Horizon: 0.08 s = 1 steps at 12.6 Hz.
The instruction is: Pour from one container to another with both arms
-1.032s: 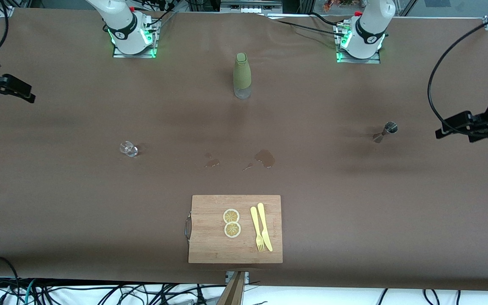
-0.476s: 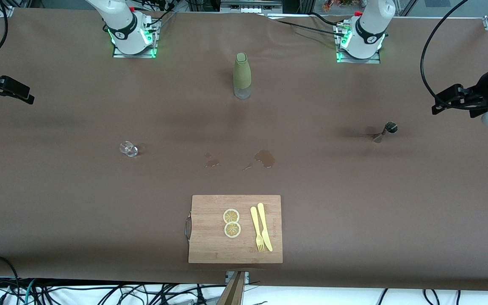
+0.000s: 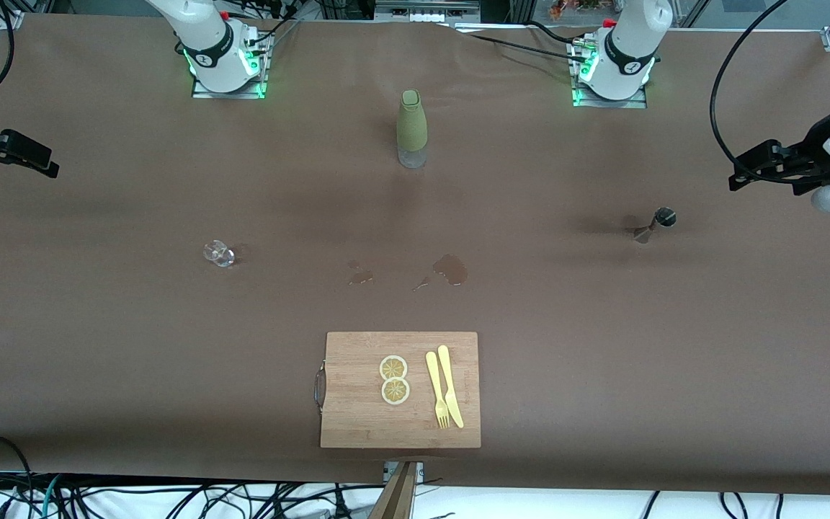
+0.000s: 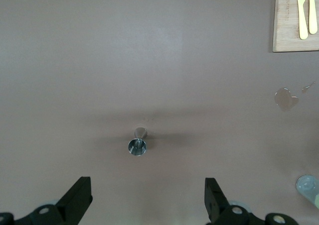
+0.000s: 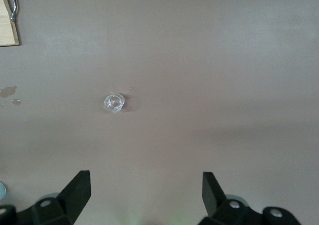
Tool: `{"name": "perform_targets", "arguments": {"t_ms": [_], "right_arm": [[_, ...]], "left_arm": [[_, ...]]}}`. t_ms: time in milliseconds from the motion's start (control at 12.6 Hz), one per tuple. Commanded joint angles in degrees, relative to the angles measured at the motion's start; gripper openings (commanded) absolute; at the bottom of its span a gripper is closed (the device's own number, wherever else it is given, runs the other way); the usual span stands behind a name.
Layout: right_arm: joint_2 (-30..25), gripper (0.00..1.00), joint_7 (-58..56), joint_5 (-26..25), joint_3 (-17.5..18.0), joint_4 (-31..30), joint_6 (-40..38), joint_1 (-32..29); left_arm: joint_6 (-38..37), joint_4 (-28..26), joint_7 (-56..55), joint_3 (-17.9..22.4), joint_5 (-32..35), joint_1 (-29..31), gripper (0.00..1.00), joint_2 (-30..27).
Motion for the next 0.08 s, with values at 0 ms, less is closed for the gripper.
{"name": "perform_targets", "arguments": {"t_ms": [0], "right_arm": [[-0.21,0.99,0.38,0.81,0.23,-0.34,0.45,-0.2]], "left_arm": [[-0.44,-1.34,-2.12,0.03,-0.35,-0.95,1.0,-1.87]]}}
